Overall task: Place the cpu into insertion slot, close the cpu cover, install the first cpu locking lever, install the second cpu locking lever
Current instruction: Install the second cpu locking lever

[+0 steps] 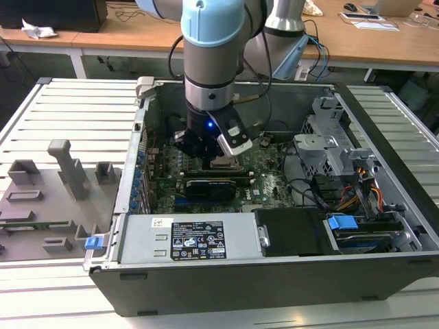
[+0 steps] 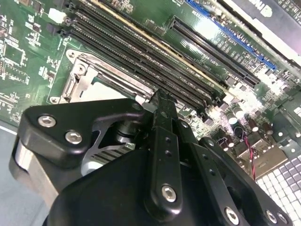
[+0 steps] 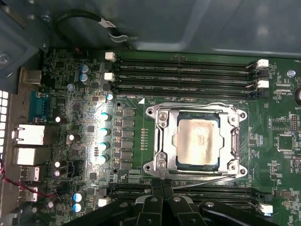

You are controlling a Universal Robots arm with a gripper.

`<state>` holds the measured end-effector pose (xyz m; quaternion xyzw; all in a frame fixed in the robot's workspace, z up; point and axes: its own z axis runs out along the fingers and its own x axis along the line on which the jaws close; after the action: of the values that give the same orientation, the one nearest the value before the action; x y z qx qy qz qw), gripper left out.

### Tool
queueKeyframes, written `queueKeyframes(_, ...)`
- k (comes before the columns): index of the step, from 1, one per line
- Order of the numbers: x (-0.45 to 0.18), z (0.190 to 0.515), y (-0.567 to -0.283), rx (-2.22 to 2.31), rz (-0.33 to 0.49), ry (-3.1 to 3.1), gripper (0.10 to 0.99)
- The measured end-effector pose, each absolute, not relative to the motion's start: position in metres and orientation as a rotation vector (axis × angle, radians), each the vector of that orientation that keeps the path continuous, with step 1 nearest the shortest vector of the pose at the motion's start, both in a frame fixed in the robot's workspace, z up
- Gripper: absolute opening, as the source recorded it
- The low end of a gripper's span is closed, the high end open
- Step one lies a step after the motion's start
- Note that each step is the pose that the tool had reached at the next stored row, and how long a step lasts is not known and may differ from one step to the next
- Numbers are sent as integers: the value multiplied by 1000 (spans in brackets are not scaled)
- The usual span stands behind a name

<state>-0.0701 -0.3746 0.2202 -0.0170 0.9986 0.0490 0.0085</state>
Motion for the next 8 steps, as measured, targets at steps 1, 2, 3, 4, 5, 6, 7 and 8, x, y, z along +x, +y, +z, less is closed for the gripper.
queueKeyframes(1,-70,220,-375,-53,161,3120,106)
queueKeyframes(2,-70,220,-377,-53,172,3119,106)
queueKeyframes(3,-71,220,-378,-53,180,3118,106)
queueKeyframes(4,-72,220,-379,-53,189,3117,106)
queueKeyframes(5,-72,219,-380,-55,196,3116,106)
queueKeyframes(6,-72,219,-380,-59,201,3116,106)
queueKeyframes(7,-73,218,-380,-65,205,3116,106)
queueKeyframes(8,-74,216,-380,-72,214,3115,106)
